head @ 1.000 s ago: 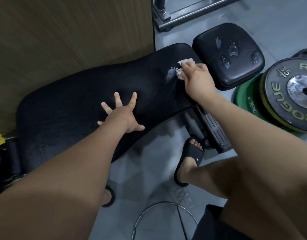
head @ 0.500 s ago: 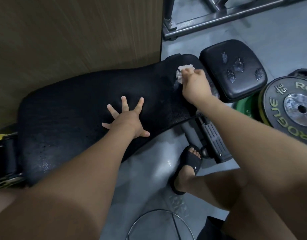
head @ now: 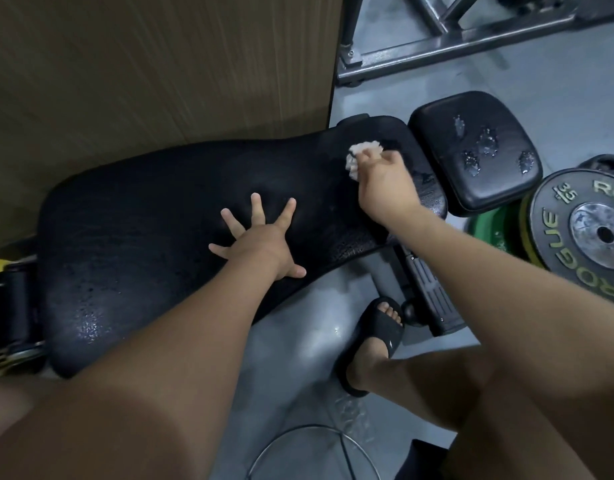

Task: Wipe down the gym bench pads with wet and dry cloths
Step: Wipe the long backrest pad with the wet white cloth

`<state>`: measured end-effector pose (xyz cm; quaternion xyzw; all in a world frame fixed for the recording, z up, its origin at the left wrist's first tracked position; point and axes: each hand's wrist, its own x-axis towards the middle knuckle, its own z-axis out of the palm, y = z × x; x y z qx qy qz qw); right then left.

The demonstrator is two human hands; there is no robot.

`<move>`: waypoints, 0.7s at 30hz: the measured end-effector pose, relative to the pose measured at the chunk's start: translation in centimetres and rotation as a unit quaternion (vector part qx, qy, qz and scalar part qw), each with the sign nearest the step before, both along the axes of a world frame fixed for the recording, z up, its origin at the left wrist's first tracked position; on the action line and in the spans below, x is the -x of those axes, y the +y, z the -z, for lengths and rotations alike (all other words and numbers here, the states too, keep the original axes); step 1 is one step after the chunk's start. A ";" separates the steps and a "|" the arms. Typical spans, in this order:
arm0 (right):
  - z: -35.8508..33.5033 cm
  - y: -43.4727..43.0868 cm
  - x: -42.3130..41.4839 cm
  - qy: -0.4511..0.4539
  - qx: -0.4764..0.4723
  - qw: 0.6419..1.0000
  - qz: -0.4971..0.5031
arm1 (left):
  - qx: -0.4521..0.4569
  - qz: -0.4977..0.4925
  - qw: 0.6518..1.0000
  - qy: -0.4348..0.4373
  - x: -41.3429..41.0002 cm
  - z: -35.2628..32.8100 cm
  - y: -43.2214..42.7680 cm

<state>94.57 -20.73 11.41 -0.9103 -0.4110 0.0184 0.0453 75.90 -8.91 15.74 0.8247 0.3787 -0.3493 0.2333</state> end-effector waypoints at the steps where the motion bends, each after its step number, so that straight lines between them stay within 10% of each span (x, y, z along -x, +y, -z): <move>1: 0.1 -1.0 1.8 0.009 -0.030 0.999 -0.019 | 0.001 -0.001 1.000 -0.001 0.0 0.1 0.0; 7: 0.7 -4.1 3.4 0.004 -0.075 0.984 -0.164 | 0.002 0.000 1.000 -0.006 -0.1 0.4 0.2; 14: -0.7 1.8 -1.4 0.028 -0.027 0.999 -0.010 | 0.000 0.004 1.000 -0.015 0.2 0.3 0.3; 21: 0.1 -1.9 3.2 0.043 -0.098 0.974 -0.200 | -0.010 0.022 0.999 -0.043 0.7 1.2 0.9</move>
